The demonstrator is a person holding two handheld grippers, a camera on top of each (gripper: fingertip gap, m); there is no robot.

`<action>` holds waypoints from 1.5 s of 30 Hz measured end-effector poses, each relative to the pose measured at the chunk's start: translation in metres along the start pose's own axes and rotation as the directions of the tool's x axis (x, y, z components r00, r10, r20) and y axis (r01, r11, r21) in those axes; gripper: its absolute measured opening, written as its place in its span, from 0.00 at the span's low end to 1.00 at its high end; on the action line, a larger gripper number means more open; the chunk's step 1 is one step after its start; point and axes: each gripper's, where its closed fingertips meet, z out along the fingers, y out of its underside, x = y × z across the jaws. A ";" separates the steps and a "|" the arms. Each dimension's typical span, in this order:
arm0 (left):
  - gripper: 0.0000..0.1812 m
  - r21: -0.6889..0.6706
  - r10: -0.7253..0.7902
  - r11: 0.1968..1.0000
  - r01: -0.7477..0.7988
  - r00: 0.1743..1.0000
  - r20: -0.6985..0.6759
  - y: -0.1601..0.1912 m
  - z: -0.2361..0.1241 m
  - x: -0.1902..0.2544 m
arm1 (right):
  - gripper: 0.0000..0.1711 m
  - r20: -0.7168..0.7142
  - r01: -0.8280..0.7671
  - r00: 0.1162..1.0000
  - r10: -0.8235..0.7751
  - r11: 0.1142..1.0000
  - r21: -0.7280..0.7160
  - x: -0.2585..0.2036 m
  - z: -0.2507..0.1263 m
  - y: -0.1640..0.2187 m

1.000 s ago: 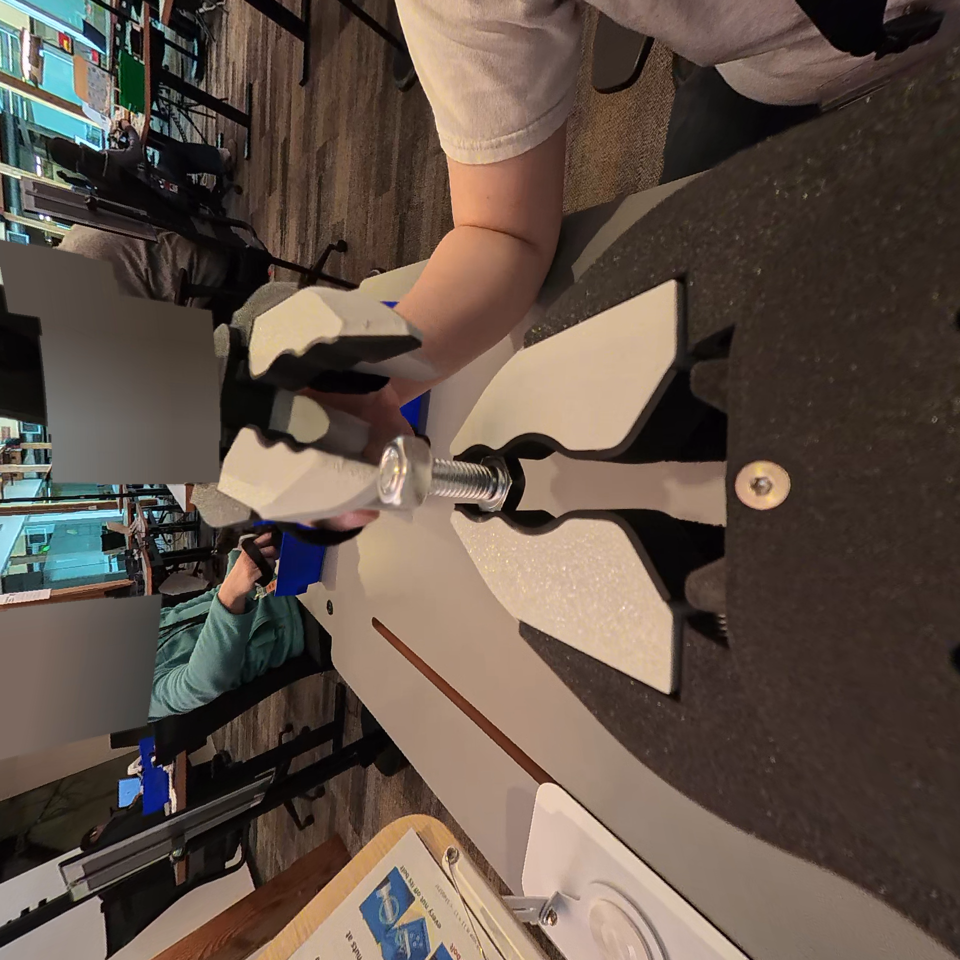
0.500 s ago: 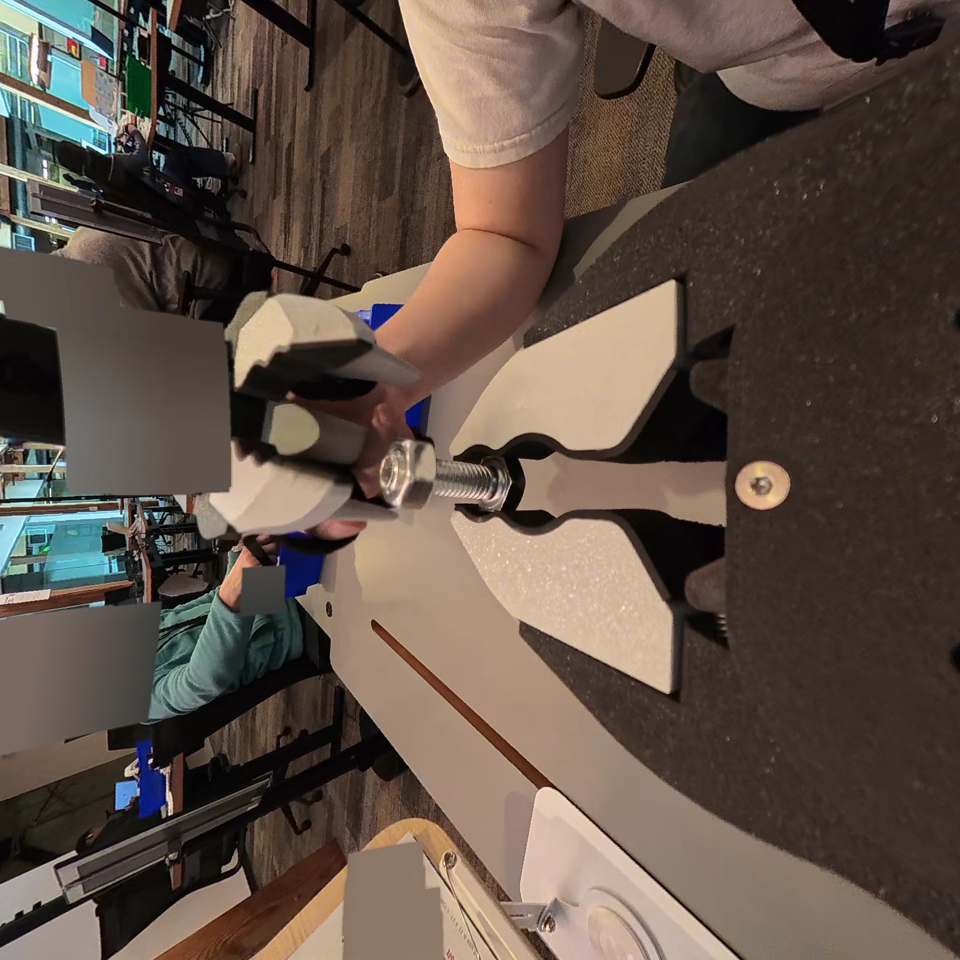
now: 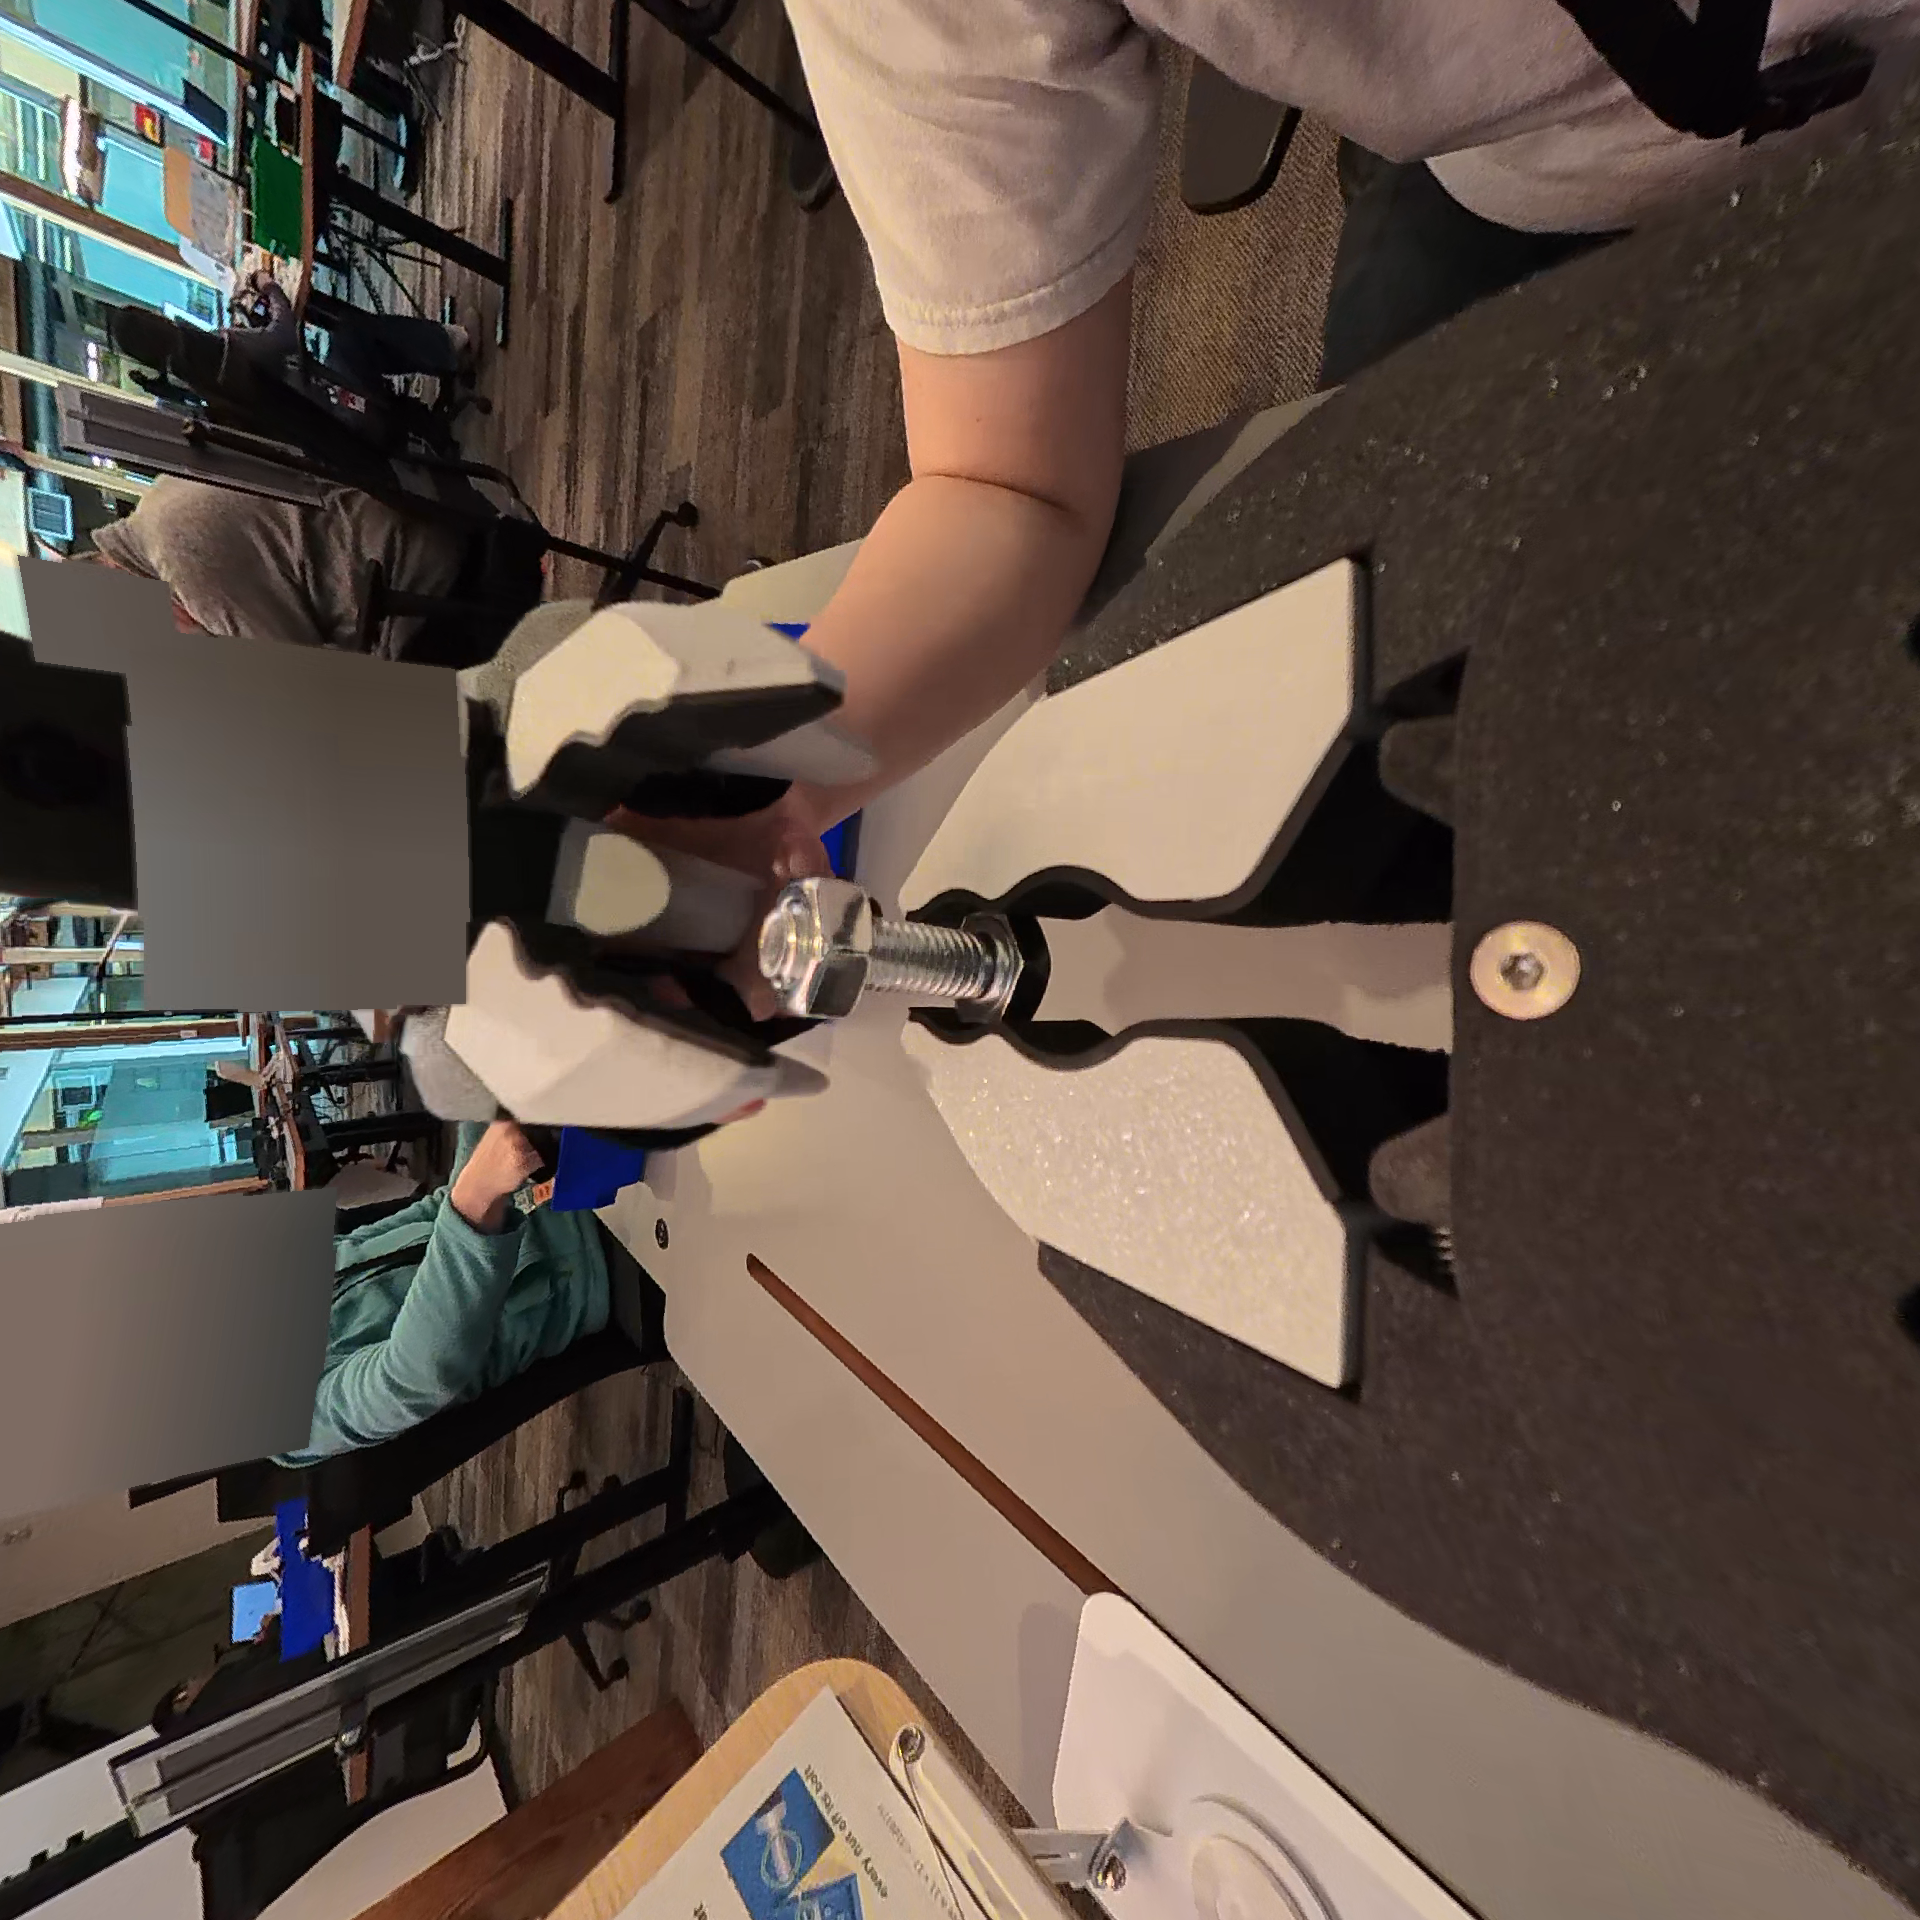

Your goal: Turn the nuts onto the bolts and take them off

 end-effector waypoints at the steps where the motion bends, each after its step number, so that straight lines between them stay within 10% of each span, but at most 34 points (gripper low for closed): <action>1: 0.08 -0.003 0.001 1.000 -0.001 1.000 0.004 0.001 0.001 -0.001 | 0.27 0.019 0.002 1.000 -0.001 1.000 -0.014 -0.003 0.002 0.002; 7: 0.08 0.010 -0.014 1.000 0.013 1.000 0.016 -0.001 -0.003 -0.006 | 0.15 0.045 -0.006 0.999 0.006 1.000 -0.007 -0.007 -0.004 -0.001; 14: 0.08 0.000 -0.006 1.000 0.006 1.000 0.016 0.001 -0.001 -0.005 | 0.28 0.016 0.014 1.000 -0.014 0.999 -0.029 -0.003 0.004 0.005; 18: 0.08 0.011 -0.019 1.000 0.018 1.000 0.019 -0.001 -0.004 -0.007 | 0.14 0.047 -0.013 0.999 0.014 1.000 -0.016 -0.006 -0.005 0.001; 23: 0.08 0.000 -0.011 1.000 0.011 1.000 0.002 0.001 0.000 -0.002 | 0.31 -0.017 -0.011 1.000 0.011 1.000 -0.006 0.004 0.004 0.004; 31: 0.08 0.011 -0.016 1.000 0.016 1.000 0.013 -0.001 -0.003 -0.004 | 0.16 0.043 -0.018 0.999 0.019 1.000 -0.015 -0.006 -0.003 0.001; 40: 0.08 0.000 -0.031 1.000 0.031 1.000 0.006 0.001 0.001 -0.003 | 0.29 0.010 -0.001 1.000 0.002 0.999 -0.041 -0.004 0.004 0.004; 45: 0.08 0.017 -0.061 0.998 0.061 0.998 0.009 -0.001 -0.002 -0.007 | 0.16 0.038 -0.061 0.998 0.059 0.997 0.045 -0.001 -0.008 -0.008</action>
